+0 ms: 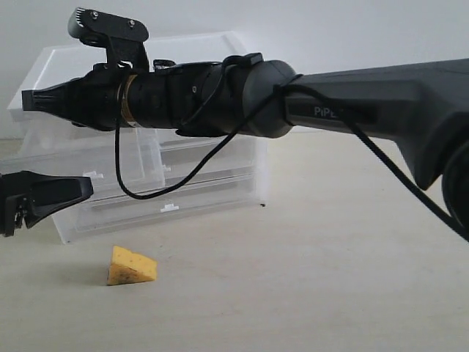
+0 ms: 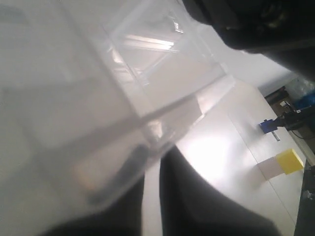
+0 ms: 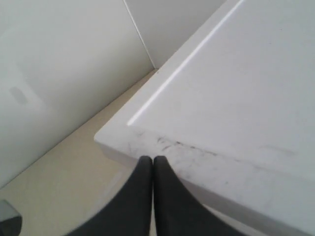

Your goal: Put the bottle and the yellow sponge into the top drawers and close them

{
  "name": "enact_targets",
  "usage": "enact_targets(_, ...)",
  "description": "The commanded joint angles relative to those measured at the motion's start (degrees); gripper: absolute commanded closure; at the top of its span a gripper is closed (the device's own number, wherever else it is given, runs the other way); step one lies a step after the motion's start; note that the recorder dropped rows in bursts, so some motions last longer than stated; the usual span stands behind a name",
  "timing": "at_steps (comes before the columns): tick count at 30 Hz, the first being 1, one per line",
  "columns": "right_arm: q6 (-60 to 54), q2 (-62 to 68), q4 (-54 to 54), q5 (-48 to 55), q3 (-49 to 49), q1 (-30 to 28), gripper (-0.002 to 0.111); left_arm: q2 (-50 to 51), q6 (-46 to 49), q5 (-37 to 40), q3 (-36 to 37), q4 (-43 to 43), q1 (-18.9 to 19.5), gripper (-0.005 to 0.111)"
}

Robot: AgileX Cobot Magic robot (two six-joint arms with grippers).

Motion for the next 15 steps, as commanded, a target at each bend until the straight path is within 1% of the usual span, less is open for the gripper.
enact_targets(1,-1.48,2.40,0.17,5.80,-0.47,-1.82,0.108,-0.85,0.44,-5.88,1.20,3.56,-0.74,0.103)
enact_targets(2,-1.48,2.26,0.17,4.14,-0.47,-1.82,0.108,-0.85,0.21,-5.88,1.20,3.29,-0.74,0.100)
enact_targets(3,-1.48,2.26,0.17,4.14,-0.47,-1.82,0.108,-0.85,0.21,-5.88,1.20,3.29,-0.74,0.095)
enact_targets(4,-1.59,2.16,0.17,4.13,-0.47,-1.82,0.108,-1.11,-0.01,-5.88,1.20,3.68,-0.74,0.079)
enact_targets(5,-1.60,2.16,0.05,4.37,-0.47,-1.93,0.108,-1.59,-0.68,-5.88,1.20,3.98,-0.74,0.054)
enact_targets(7,-1.60,2.16,0.05,4.67,-0.47,-1.93,0.108,-2.33,-1.20,-5.88,1.20,5.04,-0.74,0.029)
enact_targets(8,-1.92,2.16,0.05,5.23,-0.47,-1.93,0.108,-2.91,-1.75,-5.88,1.20,5.84,-0.74,0.021)
enact_targets(10,-2.89,2.16,-0.28,7.89,-1.03,-2.02,0.108,-4.32,-2.39,-5.88,1.20,7.62,-0.74,0.016)
enact_targets(12,-3.29,2.16,-0.31,8.75,-1.12,-2.27,0.108,-6.31,-3.87,-5.88,1.20,8.78,-0.74,0.016)
enact_targets(15,-3.14,2.16,-0.31,5.13,-1.12,-3.05,0.108,-9.39,-4.14,-5.88,1.20,9.83,-0.74,0.017)
